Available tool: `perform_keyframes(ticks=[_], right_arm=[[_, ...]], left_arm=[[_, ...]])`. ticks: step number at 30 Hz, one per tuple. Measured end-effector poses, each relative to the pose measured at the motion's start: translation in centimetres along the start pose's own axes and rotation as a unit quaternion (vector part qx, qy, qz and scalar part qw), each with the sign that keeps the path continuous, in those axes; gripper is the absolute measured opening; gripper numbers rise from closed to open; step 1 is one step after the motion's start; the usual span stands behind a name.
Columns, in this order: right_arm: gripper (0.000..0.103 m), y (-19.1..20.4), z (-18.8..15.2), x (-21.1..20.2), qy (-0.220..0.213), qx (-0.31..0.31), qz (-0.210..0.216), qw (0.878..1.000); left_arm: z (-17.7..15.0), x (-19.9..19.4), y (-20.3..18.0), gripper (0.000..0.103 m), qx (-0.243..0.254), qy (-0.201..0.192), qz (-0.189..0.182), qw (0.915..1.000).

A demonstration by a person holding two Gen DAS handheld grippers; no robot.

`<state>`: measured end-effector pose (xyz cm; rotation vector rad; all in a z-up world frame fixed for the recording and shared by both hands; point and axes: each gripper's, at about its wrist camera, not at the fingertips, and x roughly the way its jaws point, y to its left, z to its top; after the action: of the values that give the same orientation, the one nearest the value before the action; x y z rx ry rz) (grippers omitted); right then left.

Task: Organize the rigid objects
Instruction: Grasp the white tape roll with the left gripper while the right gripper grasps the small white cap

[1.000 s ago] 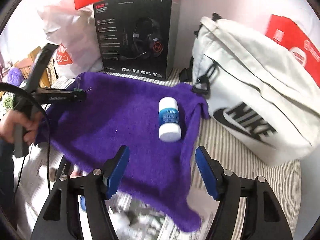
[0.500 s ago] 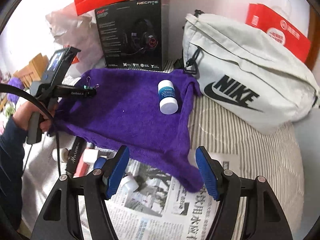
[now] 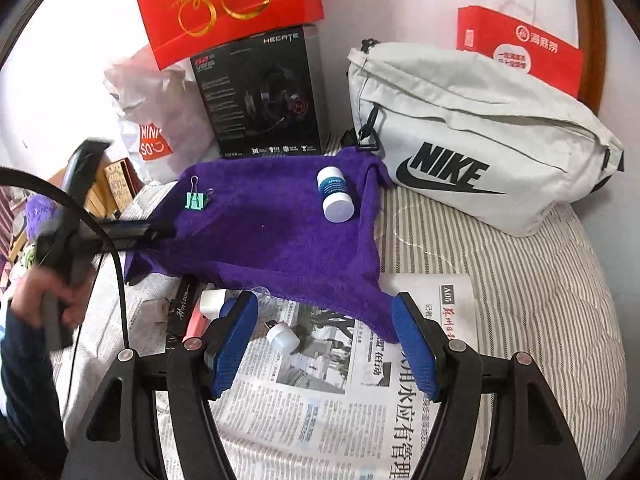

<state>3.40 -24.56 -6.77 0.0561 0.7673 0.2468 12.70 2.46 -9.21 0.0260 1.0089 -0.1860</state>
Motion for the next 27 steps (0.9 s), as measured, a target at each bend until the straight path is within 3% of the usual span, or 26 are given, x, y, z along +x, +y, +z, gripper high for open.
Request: perform_keyframes(ticks=[6, 10, 13, 25, 26, 27], right_arm=[[0.07, -0.1, -0.8, -1.2, -0.001, 0.004, 0.006, 1.0], [0.07, 0.0, -1.7, -1.6, 0.006, 0.001, 0.011, 1.0], [0.071, 0.1, -2.2, -1.6, 0.012, 0.0, 0.014, 1.0], [0.071, 1.3, -2.7, -0.6, 0.029, -0.014, 0.02, 0.999], [0.071, 1.3, -2.7, -0.4, 0.03, -0.015, 0.02, 0.999], [0.071, 1.3, -2.8, -0.3, 0.032, -0.016, 0.02, 0.999]], left_arm=[[-4.6, -1.7, 0.1, 0.052, -0.042, -0.002, -0.035, 0.9985], [-6.0, -0.5, -0.6, 0.052, -0.048, 0.019, -0.023, 0.9984], [-6.1, 0.5, -1.1, 0.052, -0.036, 0.029, 0.015, 0.9988], [-6.8, 0.8, 0.7, 0.052, -0.049, 0.032, 0.022, 0.9981], [-6.8, 0.9, 0.6, 0.047, -0.048, 0.031, 0.023, 0.9981], [-6.8, 0.9, 0.5, 0.036, -0.046, 0.029, 0.022, 0.9983]])
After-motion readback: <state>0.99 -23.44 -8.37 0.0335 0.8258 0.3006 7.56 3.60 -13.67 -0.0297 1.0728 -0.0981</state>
